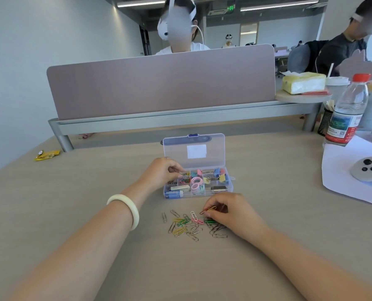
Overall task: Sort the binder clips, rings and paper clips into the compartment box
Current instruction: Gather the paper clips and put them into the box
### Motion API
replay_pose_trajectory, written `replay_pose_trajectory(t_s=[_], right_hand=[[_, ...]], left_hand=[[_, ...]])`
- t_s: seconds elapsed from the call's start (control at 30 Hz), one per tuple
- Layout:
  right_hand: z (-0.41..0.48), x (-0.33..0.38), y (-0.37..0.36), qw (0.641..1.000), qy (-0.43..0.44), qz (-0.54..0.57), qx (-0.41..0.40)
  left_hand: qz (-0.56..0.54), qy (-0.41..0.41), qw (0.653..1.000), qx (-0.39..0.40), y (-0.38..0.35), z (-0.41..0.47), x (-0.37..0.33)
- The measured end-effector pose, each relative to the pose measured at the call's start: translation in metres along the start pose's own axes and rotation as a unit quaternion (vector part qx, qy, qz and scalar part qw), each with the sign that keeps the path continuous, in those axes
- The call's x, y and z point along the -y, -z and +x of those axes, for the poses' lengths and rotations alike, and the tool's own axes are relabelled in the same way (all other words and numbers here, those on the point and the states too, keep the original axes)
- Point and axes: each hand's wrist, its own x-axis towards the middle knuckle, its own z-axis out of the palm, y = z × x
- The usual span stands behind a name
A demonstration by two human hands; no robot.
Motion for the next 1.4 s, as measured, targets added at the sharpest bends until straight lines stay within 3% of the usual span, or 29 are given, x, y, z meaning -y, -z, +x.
replay_pose_trajectory(t_s=[0.4, 0.7, 0.87, 1.07, 1.4], right_hand=[[-0.001, -0.002, 0.0, 1.0, -0.02, -0.011, -0.003], [-0.002, -0.001, 0.004, 1.0, -0.017, 0.009, -0.014], [-0.002, 0.002, 0.009, 0.998, -0.023, 0.031, -0.05], [0.042, 0.018, 0.019, 0.997, -0.01, 0.035, -0.074], [0.14, 0.003, -0.016, 0.98, -0.023, -0.199, -0.016]], left_hand=[[0.002, -0.007, 0.999, -0.052, -0.007, -0.02, 0.01], [-0.138, 0.021, 0.988, -0.061, -0.002, -0.039, 0.011], [-0.141, 0.04, 0.979, -0.141, -0.001, -0.049, 0.015], [-0.167, 0.028, 0.973, -0.159, -0.005, -0.061, 0.016], [-0.14, 0.0, 0.979, -0.147, -0.012, -0.067, 0.016]])
